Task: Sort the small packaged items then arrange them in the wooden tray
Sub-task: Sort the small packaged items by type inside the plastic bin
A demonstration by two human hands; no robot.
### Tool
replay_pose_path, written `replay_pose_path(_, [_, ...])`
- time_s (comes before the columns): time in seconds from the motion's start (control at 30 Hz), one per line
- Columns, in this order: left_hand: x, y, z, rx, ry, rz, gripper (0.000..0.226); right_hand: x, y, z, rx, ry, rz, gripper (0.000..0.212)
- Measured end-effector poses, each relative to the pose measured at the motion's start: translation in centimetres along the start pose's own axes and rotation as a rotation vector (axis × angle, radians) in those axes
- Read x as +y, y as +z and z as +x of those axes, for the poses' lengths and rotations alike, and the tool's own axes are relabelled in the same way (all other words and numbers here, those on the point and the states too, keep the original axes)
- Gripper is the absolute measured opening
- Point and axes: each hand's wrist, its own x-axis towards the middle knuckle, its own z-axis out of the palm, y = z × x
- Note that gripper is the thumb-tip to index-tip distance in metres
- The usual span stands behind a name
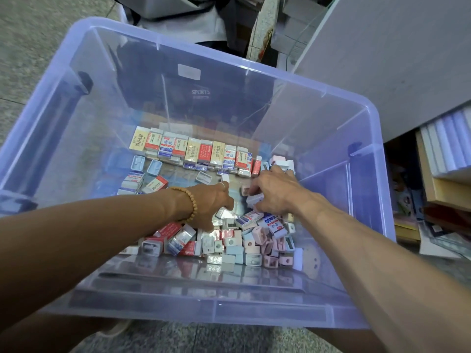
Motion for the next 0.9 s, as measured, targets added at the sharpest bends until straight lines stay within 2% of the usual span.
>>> replay_pose_path(0.2, [0.0,-0.1,-0.6,0.049,0.002,-0.06,0.043,0.0,0.2,-0.3,-0.087,-0.01,0.035,0.032])
replay_pose_path(0.3, [0.5,-0.1,-0.9,0.056,0.019,-0.081,0.047,-0.4,0.5,-0.3,-0.183,-0.02,0.2,0.033])
replay_pose_path(0.4, [0.9,0.3,-1.0,0.01,0.045,-0.012,0.049,-0.9,0.4,-0.1,-0.256,0.002,0.238,0.044])
replay_pose_path(0.5, [0.5,0.1,-0.9,-0.009,0.014,-0.006,0.046,-0.8,0.1,0.0,-0.29,-0.01,0.233,0.034])
replay_pose_path(0.6, [0.0,-0.8,-1.4,-0.007,-0.041,-0.072,0.046,-0.5,0.1,0.0,-0.281,-0.045,0.261,0.015])
replay_pose_path(0.8, [0.0,-3.2,-3.0,0.052,-0.117,-0.279,0.026,-1.0,0.7,-0.1,-0.238,-0.037,0.396,0.021])
replay_pose_path(0.9, [0.3,-3.7,-4.6,0.042,-0.169,-0.355,0.023,-1.0,0.2,-0.1,-0.173,-0.058,0.428,0.017])
